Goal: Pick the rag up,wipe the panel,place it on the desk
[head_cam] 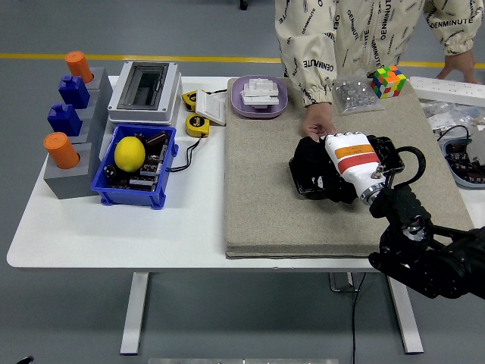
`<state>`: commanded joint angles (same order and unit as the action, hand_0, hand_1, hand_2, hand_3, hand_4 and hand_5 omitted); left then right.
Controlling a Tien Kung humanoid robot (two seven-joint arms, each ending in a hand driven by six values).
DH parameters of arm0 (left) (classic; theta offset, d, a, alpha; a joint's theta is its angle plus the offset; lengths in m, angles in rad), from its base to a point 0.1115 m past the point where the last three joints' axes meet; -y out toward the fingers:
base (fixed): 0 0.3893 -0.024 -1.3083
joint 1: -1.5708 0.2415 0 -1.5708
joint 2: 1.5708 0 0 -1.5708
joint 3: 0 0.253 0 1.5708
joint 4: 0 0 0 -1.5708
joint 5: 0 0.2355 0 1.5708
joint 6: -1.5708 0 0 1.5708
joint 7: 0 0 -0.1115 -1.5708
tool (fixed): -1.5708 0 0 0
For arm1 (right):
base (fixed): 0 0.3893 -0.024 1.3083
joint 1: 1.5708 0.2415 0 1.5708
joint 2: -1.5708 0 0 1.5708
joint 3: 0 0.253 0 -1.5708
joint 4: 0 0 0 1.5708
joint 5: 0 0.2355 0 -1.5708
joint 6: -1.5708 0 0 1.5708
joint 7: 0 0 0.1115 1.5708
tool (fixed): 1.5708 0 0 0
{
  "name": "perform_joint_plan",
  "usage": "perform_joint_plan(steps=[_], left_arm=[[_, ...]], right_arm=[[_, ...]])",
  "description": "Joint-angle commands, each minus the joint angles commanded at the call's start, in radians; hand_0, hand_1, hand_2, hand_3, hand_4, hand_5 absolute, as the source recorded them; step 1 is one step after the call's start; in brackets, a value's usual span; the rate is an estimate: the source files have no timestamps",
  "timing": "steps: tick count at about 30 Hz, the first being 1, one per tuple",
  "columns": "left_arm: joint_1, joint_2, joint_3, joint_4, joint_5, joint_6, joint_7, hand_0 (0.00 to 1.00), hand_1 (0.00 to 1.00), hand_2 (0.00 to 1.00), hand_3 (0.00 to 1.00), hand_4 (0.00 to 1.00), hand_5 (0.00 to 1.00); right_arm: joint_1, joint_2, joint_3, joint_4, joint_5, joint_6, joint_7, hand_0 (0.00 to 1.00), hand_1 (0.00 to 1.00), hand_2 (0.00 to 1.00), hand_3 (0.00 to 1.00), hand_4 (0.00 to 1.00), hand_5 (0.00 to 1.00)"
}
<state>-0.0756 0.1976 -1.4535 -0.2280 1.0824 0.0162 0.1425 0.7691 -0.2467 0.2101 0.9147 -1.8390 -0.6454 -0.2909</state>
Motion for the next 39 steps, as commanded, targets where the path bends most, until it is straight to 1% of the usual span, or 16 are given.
perform_joint_plan(steps=[7, 17, 23, 32, 39], left_arm=[[0.001, -0.001, -0.003, 0.000, -0.001, 0.000, 0.000, 0.609, 0.641, 0.654, 0.562, 0.628, 0.438], [0.001, -0.002, -0.005, -0.002, 0.000, 0.000, 0.000, 0.610, 0.641, 0.655, 0.562, 0.629, 0.439], [0.004, -0.001, -0.004, 0.000, -0.002, 0.000, 0.000, 0.608, 0.640, 0.655, 0.562, 0.629, 0.438], [0.005, 0.000, -0.003, -0.001, -0.002, 0.000, 0.000, 0.609, 0.641, 0.655, 0.562, 0.629, 0.439], [0.008, 0.001, -0.001, -0.001, -0.003, -0.001, 0.000, 0.608, 0.642, 0.655, 0.561, 0.628, 0.439]], right_arm=[[-0.010, -0.024, 0.018, -0.027, -0.004, 0.000, 0.002, 0.296, 0.415, 0.442, 0.463, 0.958, 0.039], [-0.019, -0.047, 0.039, -0.074, -0.001, 0.000, 0.005, 0.296, 0.414, 0.442, 0.463, 0.957, 0.039], [-0.026, -0.055, 0.047, -0.126, 0.004, 0.000, 0.013, 0.296, 0.415, 0.442, 0.463, 0.957, 0.039], [-0.034, -0.099, 0.054, -0.134, -0.001, 0.000, 0.015, 0.296, 0.415, 0.442, 0.462, 0.957, 0.037], [-0.038, -0.120, 0.063, -0.151, -0.003, 0.000, 0.015, 0.296, 0.414, 0.442, 0.463, 0.954, 0.037]])
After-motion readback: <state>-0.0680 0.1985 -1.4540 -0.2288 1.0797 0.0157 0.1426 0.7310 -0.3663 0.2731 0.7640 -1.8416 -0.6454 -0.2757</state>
